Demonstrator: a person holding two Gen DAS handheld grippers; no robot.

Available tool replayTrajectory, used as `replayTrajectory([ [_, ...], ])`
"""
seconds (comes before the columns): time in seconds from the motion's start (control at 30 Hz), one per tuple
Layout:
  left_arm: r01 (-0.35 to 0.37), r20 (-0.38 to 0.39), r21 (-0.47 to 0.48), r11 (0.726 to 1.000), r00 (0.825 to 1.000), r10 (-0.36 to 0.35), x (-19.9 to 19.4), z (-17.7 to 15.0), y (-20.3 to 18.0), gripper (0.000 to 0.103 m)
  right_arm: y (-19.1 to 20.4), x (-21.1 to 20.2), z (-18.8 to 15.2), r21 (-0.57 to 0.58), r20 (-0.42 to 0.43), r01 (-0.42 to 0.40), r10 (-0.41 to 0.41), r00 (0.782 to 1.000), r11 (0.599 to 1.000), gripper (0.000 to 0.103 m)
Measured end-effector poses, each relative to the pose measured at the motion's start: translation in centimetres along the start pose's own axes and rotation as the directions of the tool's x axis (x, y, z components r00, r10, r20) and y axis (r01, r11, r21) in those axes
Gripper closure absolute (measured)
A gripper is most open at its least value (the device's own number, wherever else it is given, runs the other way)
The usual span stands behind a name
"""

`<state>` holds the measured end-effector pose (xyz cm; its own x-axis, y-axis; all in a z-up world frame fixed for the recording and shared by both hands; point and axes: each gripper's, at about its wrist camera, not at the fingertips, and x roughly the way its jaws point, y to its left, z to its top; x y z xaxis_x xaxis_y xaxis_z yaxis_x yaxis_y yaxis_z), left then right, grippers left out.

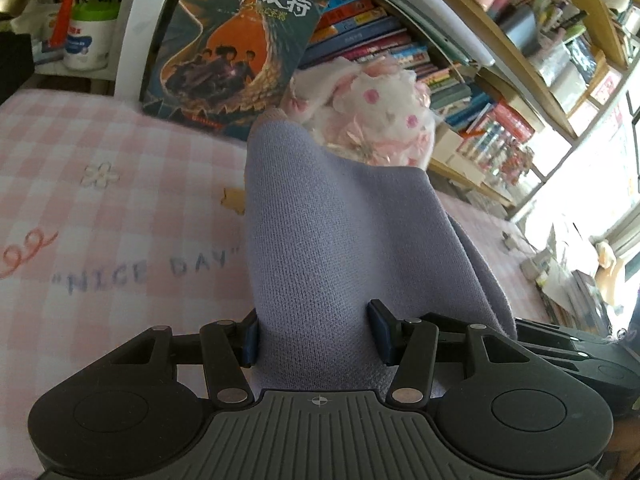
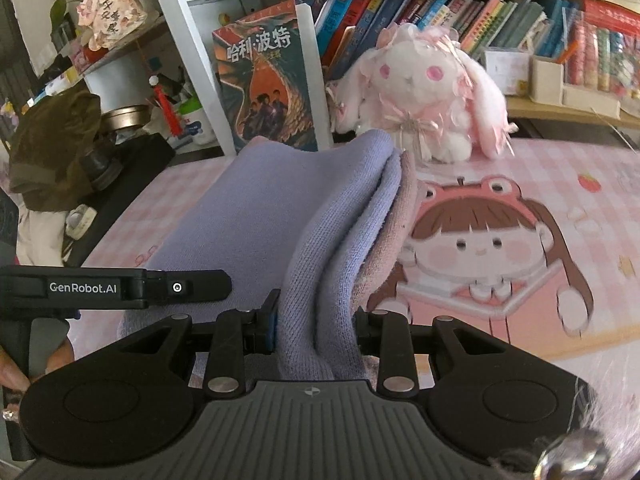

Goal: Fold clothes

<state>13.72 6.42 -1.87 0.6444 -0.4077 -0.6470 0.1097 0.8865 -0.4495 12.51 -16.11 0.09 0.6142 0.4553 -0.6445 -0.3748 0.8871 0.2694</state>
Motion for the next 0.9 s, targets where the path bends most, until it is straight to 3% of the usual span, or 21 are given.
replayTrajectory([
  [0.23, -0.035, 0.021, -0.002, 0.999, 0.999, 0.035, 3.1, 2.2, 0.1, 0.051, -2.6, 3.6, 2.6, 0.001, 0.003, -0.03, 0.03, 1.0, 1.0, 0.075],
  [0.5, -0.072, 0.034, -0.032, 0.997, 0.997, 0.073, 5.1, 1.9, 1.3, 0.05, -4.5, 7.0, 3.2, -0.005, -0.008, -0.078, 0.078, 0.997, 0.997, 0.074],
  [0.73, -0.079, 0.039, -0.064, 0.995, 0.996, 0.082, 5.5, 1.7, 1.8, 0.045, -6.5, 7.9, 2.5, 0.097, 0.003, -0.108, 0.108, 0.994, 0.989, 0.063],
  [0.9, -0.129, 0.053, -0.035, 0.991, 0.99, 0.13, 4.5, 1.6, 1.2, 0.038, -6.0, 7.5, 2.7, 0.077, 0.001, -0.053, 0.053, 0.999, 0.996, 0.043],
])
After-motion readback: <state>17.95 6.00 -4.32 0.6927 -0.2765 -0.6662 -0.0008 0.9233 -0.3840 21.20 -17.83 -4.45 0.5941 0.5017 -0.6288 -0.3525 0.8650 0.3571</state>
